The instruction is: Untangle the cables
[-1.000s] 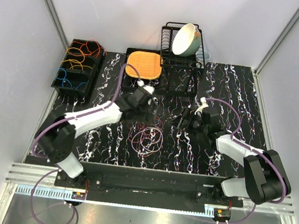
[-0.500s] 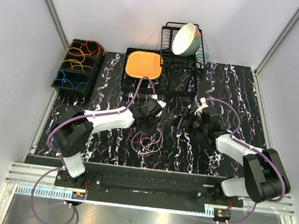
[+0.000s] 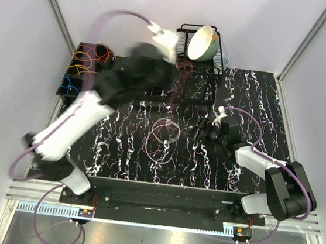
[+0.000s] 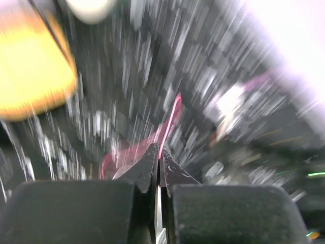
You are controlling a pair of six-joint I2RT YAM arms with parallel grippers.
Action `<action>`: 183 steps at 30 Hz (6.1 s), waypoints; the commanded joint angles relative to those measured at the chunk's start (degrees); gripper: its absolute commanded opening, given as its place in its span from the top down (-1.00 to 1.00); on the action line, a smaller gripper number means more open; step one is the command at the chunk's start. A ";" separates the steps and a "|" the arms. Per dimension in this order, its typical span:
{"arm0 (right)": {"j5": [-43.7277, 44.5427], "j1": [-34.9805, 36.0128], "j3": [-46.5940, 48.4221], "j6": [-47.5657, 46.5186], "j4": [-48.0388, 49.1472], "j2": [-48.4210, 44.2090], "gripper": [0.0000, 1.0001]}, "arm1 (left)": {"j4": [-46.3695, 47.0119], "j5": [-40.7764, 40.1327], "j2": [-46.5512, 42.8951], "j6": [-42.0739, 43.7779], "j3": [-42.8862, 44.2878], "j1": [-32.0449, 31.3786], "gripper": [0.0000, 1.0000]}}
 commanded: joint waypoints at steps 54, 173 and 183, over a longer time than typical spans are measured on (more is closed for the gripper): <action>-44.94 2.38 27.05 8.27 5.10 -16.40 -0.22 | 9.56 41.97 -23.56 -7.87 -24.08 1.58 1.00; -10.73 3.61 32.09 -2.11 -22.53 -15.61 -0.73 | -7.49 -27.90 -1.95 22.00 24.24 -7.91 1.00; -10.41 6.60 19.58 2.11 3.92 -5.34 -0.66 | -0.03 -26.15 -3.78 23.15 25.59 -8.00 1.00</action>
